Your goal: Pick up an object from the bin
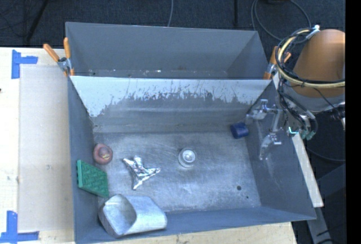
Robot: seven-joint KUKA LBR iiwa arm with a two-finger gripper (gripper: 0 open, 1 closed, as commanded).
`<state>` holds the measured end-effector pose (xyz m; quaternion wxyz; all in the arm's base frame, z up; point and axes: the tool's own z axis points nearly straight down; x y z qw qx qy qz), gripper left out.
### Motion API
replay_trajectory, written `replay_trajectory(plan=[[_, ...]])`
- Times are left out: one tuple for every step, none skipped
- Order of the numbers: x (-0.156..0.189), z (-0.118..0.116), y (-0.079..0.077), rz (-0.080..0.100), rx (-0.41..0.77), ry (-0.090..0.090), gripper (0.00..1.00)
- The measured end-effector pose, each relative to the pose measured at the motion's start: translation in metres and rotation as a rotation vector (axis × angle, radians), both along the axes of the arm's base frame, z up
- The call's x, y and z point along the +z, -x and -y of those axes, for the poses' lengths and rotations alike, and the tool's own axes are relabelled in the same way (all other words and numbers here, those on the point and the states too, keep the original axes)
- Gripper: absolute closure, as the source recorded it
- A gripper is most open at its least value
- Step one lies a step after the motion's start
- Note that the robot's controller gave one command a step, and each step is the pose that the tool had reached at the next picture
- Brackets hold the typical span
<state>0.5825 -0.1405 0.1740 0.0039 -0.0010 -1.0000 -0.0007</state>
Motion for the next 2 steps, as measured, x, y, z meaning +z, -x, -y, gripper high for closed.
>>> replay_trajectory(plan=[[-0.104,-0.121,-0.025,0.009,-0.007,0.001,0.00],[-0.073,-0.183,-0.023,0.011,0.134,-0.002,0.00]])
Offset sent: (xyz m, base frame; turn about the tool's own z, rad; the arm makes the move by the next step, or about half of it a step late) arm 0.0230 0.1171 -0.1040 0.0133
